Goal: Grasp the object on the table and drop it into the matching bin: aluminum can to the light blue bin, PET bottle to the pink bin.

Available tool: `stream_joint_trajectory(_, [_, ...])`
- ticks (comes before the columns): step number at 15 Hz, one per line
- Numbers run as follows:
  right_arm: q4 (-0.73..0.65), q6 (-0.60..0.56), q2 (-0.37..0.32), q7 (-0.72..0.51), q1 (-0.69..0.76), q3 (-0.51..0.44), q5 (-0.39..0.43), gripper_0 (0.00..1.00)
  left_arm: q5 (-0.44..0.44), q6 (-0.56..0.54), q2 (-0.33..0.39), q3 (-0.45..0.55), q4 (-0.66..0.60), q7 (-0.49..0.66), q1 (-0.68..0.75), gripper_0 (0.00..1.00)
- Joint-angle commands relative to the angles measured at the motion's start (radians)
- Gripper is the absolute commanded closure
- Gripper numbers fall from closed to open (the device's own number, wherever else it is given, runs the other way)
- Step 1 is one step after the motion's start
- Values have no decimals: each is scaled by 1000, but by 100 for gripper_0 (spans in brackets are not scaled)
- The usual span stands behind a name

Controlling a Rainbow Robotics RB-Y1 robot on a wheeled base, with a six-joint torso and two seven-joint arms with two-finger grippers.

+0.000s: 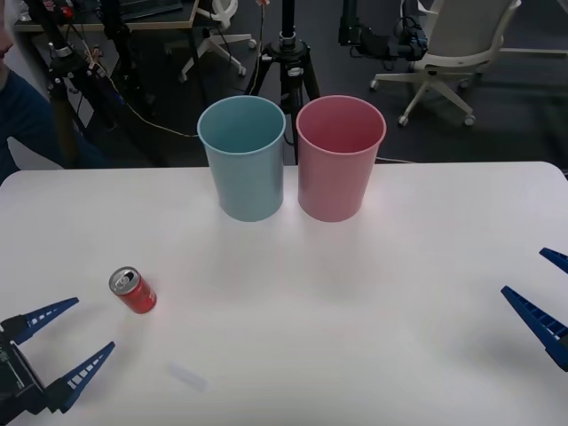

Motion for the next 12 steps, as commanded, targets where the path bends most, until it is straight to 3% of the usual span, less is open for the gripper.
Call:
stream_joint_trajectory(1, [0, 0, 0, 0, 0, 0, 0, 0, 0, -10, -2, -29, 76, -24, -47, 0])
stream_joint_trajectory(5, [0, 0, 0, 0, 0, 0, 0, 0, -3, -9, -12, -49, 176, -44, -139, 0])
stream_joint_trajectory(12, [0, 0, 0, 0, 0, 0, 0, 0, -77, 82, -78, -49, 179, -34, -232, 0])
